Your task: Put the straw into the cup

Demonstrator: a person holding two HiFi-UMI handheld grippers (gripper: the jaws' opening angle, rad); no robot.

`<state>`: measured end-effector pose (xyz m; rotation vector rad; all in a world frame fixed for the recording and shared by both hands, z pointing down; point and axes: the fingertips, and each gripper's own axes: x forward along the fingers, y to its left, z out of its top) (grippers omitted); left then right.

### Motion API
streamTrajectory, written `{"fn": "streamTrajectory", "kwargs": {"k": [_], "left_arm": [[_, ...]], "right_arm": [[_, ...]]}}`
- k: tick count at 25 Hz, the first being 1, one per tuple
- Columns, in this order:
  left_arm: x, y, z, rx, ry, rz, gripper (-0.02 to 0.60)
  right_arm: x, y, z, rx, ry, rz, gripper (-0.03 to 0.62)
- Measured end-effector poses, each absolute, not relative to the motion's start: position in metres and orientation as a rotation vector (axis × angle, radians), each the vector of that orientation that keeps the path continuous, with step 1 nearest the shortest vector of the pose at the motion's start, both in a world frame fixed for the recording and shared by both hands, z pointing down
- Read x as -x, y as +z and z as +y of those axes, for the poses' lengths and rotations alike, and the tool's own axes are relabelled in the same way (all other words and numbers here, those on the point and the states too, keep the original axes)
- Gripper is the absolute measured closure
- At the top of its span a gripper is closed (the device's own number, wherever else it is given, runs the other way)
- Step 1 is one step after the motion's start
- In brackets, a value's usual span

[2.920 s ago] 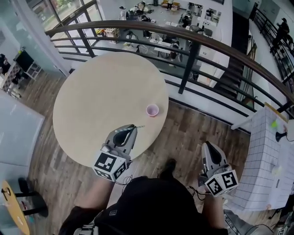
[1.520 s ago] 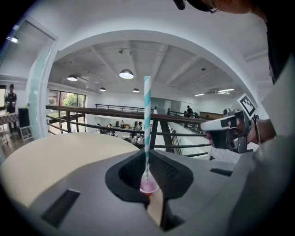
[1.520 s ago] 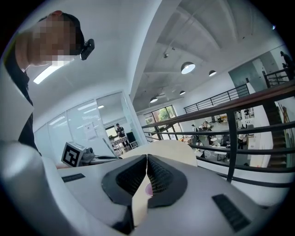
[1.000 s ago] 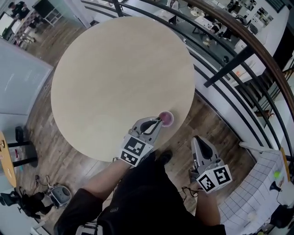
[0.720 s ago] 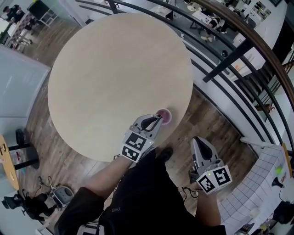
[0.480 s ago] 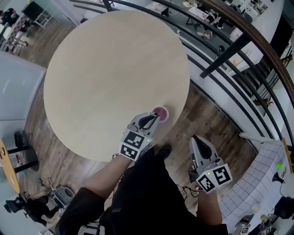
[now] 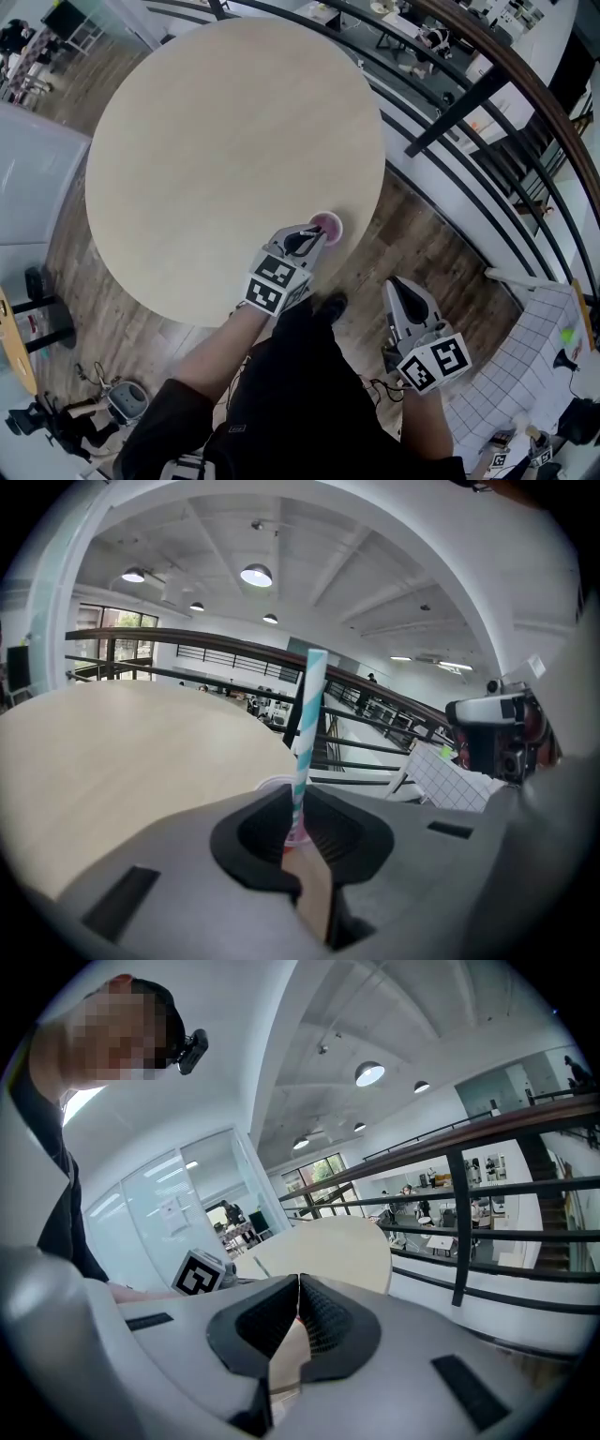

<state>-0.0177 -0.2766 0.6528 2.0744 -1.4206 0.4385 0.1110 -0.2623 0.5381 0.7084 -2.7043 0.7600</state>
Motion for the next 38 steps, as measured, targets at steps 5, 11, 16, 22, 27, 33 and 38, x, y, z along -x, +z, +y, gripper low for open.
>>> {"fn": "streamTrajectory", "kwargs": {"k": [5, 11, 16, 22, 27, 33, 38], "left_arm": [[0.018, 0.655, -0.274, -2.069, 0.462, -1.413, 0.536], [0.022, 0.652, -0.271, -2.061, 0.506, -1.444, 0.432], [0.031, 0.655, -0.264, -2.037, 0.523, -1.415, 0.370], [0.052, 0.649, -0.252, -1.978, 0.543, -1.483, 0.339], [0.066, 0.626, -0.240, -1.991, 0.492, -1.531, 0.339], [0.073, 0.573, -0.224, -2.067, 0.398, -1.598, 0.339], [0.063, 0.523, -0.215, -2.168, 0.324, -1.631, 0.352]], "right_arm": [[-0.109, 0.531, -0.257, -0.710, 0.747, -2.712, 0.572], [-0.109, 0.521, -0.252, -0.718, 0.731, -2.723, 0.572], [-0.100, 0.513, -0.247, -0.703, 0.721, -2.729, 0.572], [-0.093, 0.494, -0.241, -0.684, 0.688, -2.750, 0.572], [-0.085, 0.482, -0.241, -0.677, 0.667, -2.769, 0.572], [-0.079, 0.455, -0.238, -0.675, 0.610, -2.818, 0.572], [-0.092, 0.436, -0.238, -0.716, 0.565, -2.853, 0.572]]}}
